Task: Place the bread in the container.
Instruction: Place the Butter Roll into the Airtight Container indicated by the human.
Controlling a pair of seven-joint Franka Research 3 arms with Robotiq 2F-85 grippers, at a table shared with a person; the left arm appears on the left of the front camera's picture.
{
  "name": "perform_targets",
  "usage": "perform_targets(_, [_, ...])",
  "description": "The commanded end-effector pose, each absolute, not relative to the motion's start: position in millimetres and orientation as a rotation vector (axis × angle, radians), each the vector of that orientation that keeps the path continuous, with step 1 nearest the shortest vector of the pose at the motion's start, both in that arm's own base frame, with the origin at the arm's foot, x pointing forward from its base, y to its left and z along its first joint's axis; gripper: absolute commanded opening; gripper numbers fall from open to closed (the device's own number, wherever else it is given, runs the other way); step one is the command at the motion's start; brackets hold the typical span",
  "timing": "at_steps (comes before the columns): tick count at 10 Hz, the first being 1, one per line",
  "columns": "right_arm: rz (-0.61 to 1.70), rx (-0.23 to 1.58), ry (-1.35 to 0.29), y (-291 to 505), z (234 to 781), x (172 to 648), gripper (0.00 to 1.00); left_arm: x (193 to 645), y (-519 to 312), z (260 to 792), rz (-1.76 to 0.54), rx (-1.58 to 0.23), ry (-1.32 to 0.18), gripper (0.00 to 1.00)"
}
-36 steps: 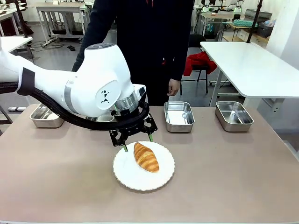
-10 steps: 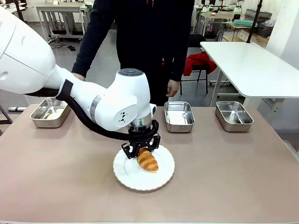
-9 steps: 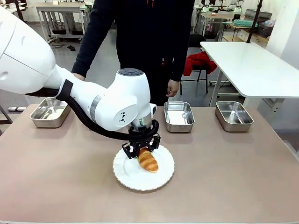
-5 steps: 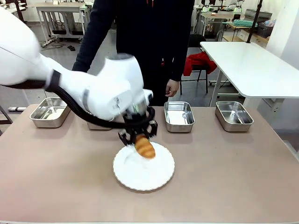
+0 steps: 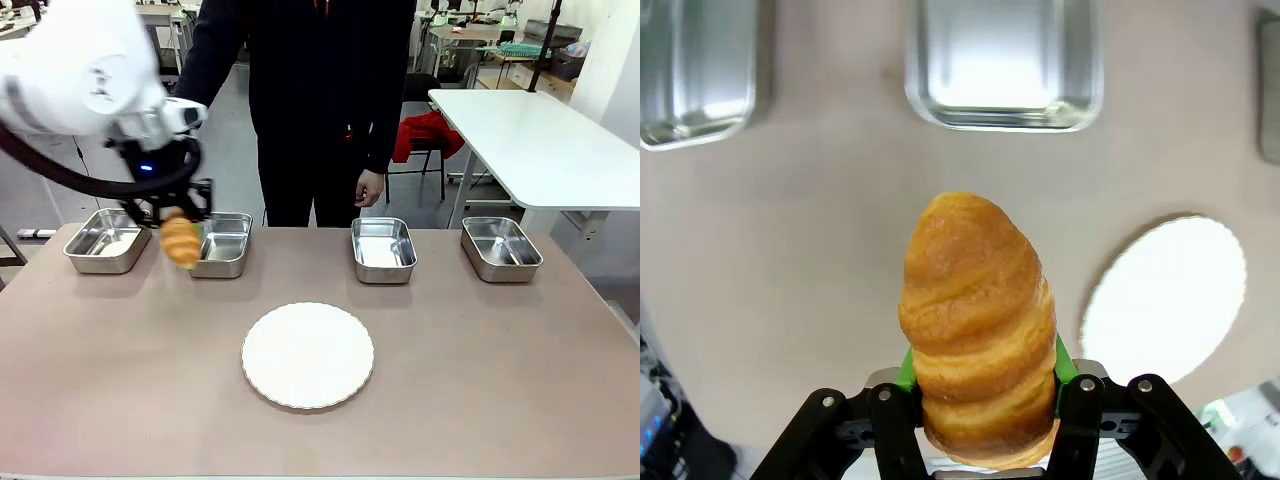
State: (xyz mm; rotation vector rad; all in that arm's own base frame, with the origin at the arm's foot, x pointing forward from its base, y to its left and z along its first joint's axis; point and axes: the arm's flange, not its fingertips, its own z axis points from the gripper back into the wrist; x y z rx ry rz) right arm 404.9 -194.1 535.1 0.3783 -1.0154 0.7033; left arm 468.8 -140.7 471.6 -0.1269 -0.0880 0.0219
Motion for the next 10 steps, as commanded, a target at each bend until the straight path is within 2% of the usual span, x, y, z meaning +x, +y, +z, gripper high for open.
perform_targets(1, [0.709,0.380,-1.021,-194,537,404,1.00,465,-113,451,-0.061,-0.197,-0.072,0.47])
perform_targets(2, [0.709,0.380,-1.021,-194,537,404,1.00,465,-116,443,-0.059,-0.218,-0.100,0.47])
perform_targets(3, [0.709,0.380,-1.021,-194,537,404,1.00,472,-112,464,-0.022,-0.141,-0.081,0.47])
perform_targets(7, [0.709,0.380,-1.021,-194,537,404,1.00,472,-110,456,-0.042,-0.159,-0.085,0.47])
perform_targets(8, [0.709,0.380,-1.021,-194,537,404,1.00,502,-78,461,-0.053,-0.106,-0.097,0.47])
perform_targets(10, [0.709,0.380,-1.021,-194,537,404,1.00,559,-20,457,-0.239,-0.014,0.001,0.47])
